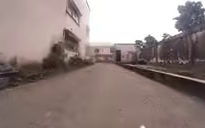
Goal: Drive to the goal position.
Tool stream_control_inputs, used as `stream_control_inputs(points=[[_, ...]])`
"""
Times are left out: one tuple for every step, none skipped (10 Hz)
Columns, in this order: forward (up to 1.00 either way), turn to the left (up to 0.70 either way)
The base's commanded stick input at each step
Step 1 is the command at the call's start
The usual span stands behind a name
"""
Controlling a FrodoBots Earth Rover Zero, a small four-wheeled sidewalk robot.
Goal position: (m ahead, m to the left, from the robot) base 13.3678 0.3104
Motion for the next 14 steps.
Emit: stream_control_inputs(points=[[0.30,0.00],[0.30,0.00],[0.30,0.00],[0.30,0.00],[0.30,0.00],[0.30,0.00],[0.30,0.00],[0.30,0.00],[0.30,0.00],[0.30,0.00],[0.30,0.00],[0.30,0.00],[0.30,0.00],[0.30,0.00]])
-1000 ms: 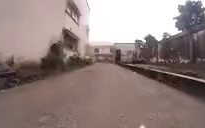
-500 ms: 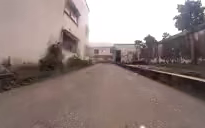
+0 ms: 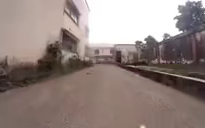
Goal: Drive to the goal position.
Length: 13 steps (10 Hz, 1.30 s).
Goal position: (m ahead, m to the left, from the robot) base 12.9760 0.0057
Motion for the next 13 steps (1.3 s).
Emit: stream_control_inputs(points=[[0.30,0.00],[0.30,0.00],[0.30,0.00],[0.30,0.00],[0.30,0.00],[0.30,0.00],[0.30,0.00],[0.30,0.00],[0.30,0.00],[0.30,0.00],[0.30,0.00],[0.30,0.00],[0.30,0.00]])
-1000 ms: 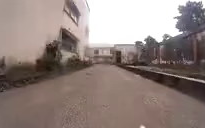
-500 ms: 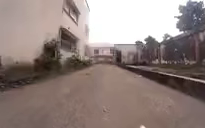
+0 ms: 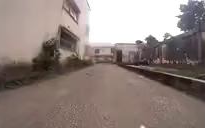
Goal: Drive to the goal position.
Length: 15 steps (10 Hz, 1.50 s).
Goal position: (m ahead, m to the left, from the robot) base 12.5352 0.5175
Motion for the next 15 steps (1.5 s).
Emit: stream_control_inputs(points=[[0.30,0.00],[0.30,0.00],[0.30,0.00],[0.30,0.00],[0.30,0.00],[0.30,0.00],[0.30,0.00],[0.30,0.00],[0.30,0.00],[0.30,0.00],[0.30,0.00],[0.30,0.00],[0.30,0.00],[0.30,0.00],[0.30,-0.24]])
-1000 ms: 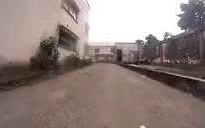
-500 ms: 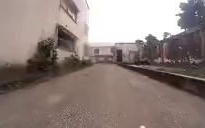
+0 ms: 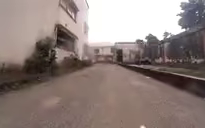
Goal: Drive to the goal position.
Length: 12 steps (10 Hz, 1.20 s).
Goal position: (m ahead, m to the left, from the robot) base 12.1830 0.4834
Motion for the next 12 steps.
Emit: stream_control_inputs(points=[[0.30,-0.30],[0.30,0.00],[0.30,0.00],[0.30,0.00],[0.30,0.00],[0.30,0.00],[0.30,0.00],[0.30,0.00],[0.30,0.00],[0.30,0.00],[0.30,0.00],[0.30,0.00]])
